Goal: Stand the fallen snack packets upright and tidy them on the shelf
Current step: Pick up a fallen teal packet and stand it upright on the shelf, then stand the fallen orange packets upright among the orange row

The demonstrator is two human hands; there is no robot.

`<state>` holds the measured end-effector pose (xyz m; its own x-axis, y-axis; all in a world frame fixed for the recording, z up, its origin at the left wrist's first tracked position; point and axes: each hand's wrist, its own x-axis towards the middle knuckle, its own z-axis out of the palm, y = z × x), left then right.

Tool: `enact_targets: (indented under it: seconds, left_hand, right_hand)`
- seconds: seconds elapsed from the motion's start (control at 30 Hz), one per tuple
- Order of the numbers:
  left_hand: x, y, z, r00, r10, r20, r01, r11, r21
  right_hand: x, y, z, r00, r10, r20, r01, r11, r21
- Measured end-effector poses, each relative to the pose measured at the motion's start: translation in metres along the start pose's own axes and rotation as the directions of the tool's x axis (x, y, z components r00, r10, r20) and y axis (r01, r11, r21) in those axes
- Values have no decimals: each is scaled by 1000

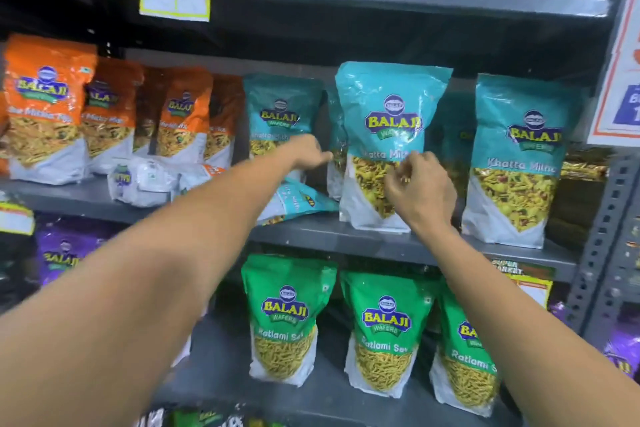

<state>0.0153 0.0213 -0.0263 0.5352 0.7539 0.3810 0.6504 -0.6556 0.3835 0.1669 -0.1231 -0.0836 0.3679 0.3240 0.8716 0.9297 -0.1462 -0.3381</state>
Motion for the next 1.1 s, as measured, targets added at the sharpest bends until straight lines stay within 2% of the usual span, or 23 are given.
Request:
enact_targets:
  seconds: [0.07,0.1,0.17,0.23,0.37,0.47,0.6,0.7,0.8,0.93,1.1]
  left_hand:
    - [-6,-27,-22,997,-64,45,53,973,224]
    - [-11,-42,-30,989,-113,94,75,937,341]
    - [-22,-68,-41,958,-240,155,152,888,434]
    - [-25,-84,-49,951,-262,165,157,868,471]
    - [-21,-91,-55,926,-302,225,146,838,526]
    - [-18,-98,-56,868,-372,329,169,843,510]
    - [-14,-103,-59,768,-420,483,150,851,503]
    - [-16,-105,-61,752,-375,542,118,886,449]
    - [-11,-115,-57,750,-292,593,127,944,304]
    - [-8,-123,-55,724,-249,643,229,967,116]
    - [-8,-133,-62,763,-174,623,284,955,-80]
  right_hand:
    - [-10,-33,5,980,79,184,-97,991,88]
    - [-15,-49,9,944,132,303,-186,970,158]
    - [-25,-78,20,822,204,532,-408,862,300]
    - [-30,-103,35,690,244,681,-576,755,313]
    - [-35,-135,62,503,276,819,-712,669,212]
    - [-46,-146,74,434,292,852,-798,563,214]
    - [-52,-158,85,449,378,810,-846,472,248]
    - [-55,-166,91,468,433,770,-859,427,283]
    - [-58,-173,93,499,481,721,-856,401,325]
    - [-56,-173,89,543,516,662,-834,427,351]
    - [-42,-173,77,646,516,563,-742,596,306]
